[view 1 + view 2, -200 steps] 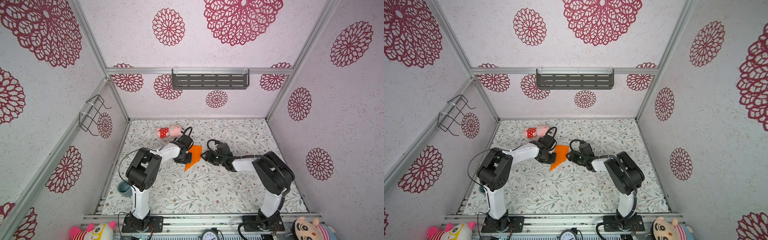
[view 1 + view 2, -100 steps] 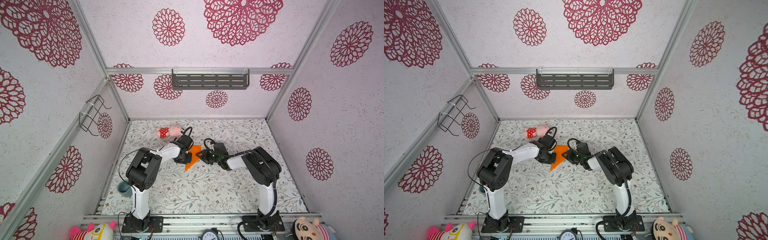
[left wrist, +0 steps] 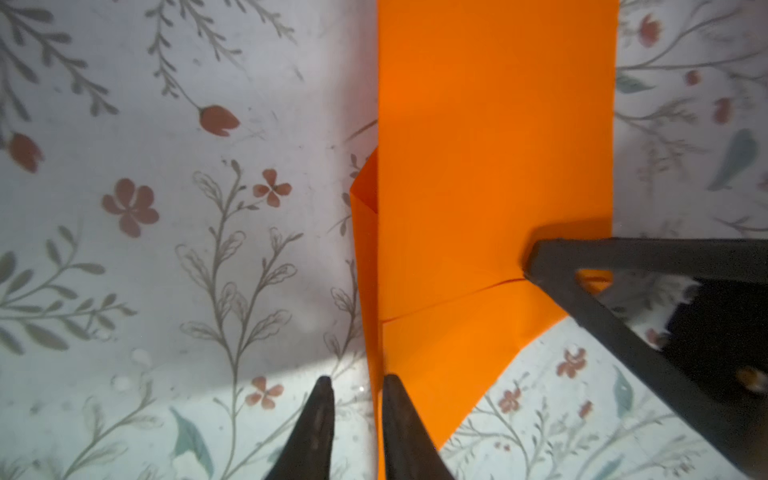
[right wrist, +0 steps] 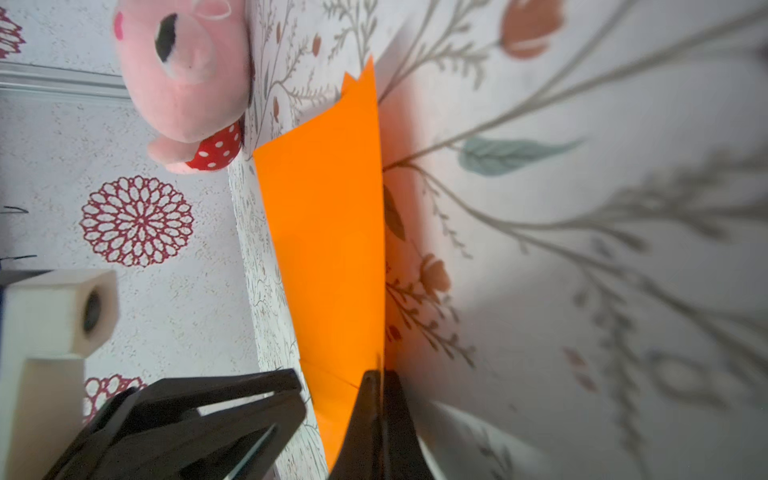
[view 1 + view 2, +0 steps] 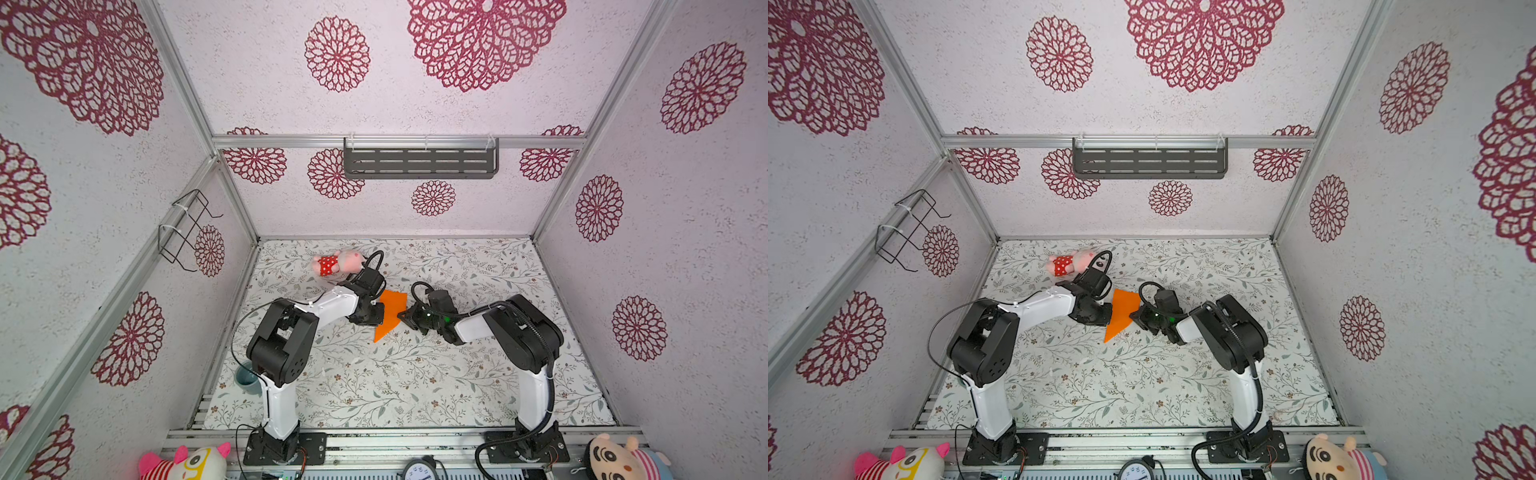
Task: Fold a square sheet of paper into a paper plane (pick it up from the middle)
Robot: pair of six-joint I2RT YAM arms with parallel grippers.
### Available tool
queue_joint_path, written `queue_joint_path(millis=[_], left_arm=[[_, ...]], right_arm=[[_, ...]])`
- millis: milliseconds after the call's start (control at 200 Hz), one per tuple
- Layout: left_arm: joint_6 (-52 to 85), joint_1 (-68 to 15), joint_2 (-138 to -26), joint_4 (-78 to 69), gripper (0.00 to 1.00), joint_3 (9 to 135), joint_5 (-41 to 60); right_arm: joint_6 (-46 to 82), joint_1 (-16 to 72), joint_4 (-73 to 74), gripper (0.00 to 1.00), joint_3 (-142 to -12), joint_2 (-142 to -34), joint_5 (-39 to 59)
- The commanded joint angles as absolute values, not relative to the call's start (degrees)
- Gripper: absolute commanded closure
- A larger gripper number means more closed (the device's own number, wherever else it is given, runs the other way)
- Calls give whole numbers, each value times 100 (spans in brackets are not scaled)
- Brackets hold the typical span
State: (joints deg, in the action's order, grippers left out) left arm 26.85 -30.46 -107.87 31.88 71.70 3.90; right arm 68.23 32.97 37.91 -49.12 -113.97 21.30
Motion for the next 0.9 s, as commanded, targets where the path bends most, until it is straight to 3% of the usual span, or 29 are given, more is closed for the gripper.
queue_joint_path(millis=[0,245,515,736,896], left_arm=[[2828,-3091,-10162,2369,66,6899,900],[2800,-3458,-9730,729,39,6110,1320],[1658,-4204,-9980,-629,17,5523,508],[582,-4540,-10454,-1520,12,5418,428],[207,-4570,-10815,-1849,18,5526,289]], right_arm=[[6976,3244,3935,98,-4611,-10758,1537],[7550,3164,3955,99,-3664,-9829,702],[8153,3129,3405,99,-3218,-9011,50],[8464,3068,2971,99,-3374,-8848,70],[8723,3025,3073,99,-3375,-8962,202]])
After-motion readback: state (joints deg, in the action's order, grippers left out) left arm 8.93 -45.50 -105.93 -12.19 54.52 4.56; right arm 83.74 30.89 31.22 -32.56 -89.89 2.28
